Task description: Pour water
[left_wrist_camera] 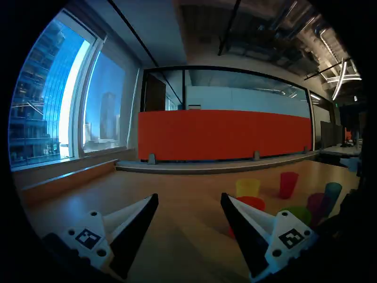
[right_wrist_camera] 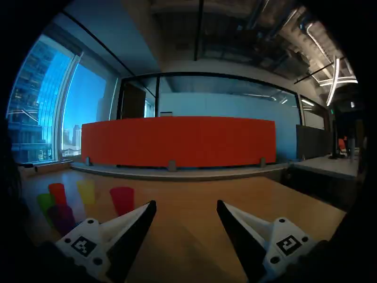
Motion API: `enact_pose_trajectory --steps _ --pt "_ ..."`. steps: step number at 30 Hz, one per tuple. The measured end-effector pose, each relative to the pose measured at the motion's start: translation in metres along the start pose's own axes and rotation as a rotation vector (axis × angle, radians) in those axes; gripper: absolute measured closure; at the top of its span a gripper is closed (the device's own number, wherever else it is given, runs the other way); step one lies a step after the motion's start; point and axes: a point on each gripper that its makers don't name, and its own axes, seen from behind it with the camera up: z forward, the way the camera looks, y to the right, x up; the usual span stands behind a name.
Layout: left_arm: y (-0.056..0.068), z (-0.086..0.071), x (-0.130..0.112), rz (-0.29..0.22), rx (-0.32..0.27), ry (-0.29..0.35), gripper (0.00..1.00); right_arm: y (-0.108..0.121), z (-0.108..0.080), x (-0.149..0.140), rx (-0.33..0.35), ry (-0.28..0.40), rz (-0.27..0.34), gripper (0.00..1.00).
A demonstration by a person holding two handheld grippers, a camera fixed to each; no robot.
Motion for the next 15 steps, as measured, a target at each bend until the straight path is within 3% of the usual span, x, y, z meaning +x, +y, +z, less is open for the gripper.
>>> enact_pose_trajectory --steps 15 --pt "0.0006 0.0007 -0.0005 0.0 0.0 0.0 0.02 -0.0016 -0.0016 -0.0004 0.0 0.0 0.0 0.01"
